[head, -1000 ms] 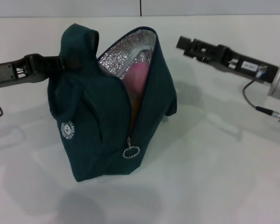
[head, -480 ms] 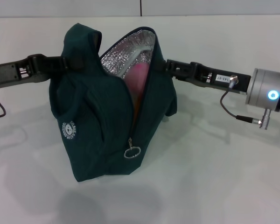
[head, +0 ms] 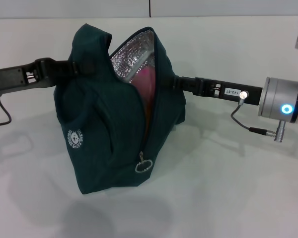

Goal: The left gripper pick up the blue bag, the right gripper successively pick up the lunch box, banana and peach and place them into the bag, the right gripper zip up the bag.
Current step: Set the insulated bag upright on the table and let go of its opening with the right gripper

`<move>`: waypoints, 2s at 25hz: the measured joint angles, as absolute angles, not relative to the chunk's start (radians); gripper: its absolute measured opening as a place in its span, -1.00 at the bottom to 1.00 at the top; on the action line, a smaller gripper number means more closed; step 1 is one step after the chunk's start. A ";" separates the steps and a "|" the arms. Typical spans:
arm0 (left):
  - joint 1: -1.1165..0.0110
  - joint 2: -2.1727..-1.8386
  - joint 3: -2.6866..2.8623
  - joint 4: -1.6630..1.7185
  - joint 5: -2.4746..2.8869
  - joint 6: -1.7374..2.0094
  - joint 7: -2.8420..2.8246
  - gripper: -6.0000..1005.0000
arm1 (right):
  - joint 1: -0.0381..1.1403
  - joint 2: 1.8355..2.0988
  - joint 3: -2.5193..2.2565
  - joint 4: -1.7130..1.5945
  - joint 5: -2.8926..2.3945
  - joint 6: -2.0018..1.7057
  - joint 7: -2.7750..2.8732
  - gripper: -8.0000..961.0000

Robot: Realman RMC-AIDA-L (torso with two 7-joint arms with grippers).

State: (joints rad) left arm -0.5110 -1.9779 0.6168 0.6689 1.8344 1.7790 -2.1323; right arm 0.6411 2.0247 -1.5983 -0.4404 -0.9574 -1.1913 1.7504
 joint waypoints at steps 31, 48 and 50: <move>-0.589 -2.035 0.622 0.577 1.832 1.739 -2.105 -0.78 | 0.427 1.990 -1.420 -0.454 -0.871 -1.602 1.438 -0.58; -0.618 -2.052 0.670 0.511 1.878 1.664 -2.096 -0.78 | 0.403 1.982 -1.407 -0.445 -0.932 -1.627 1.378 -0.81; -0.602 -2.050 0.671 0.511 1.878 1.649 -2.096 -0.78 | 0.401 1.981 -1.406 -0.445 -0.936 -1.624 1.367 -0.82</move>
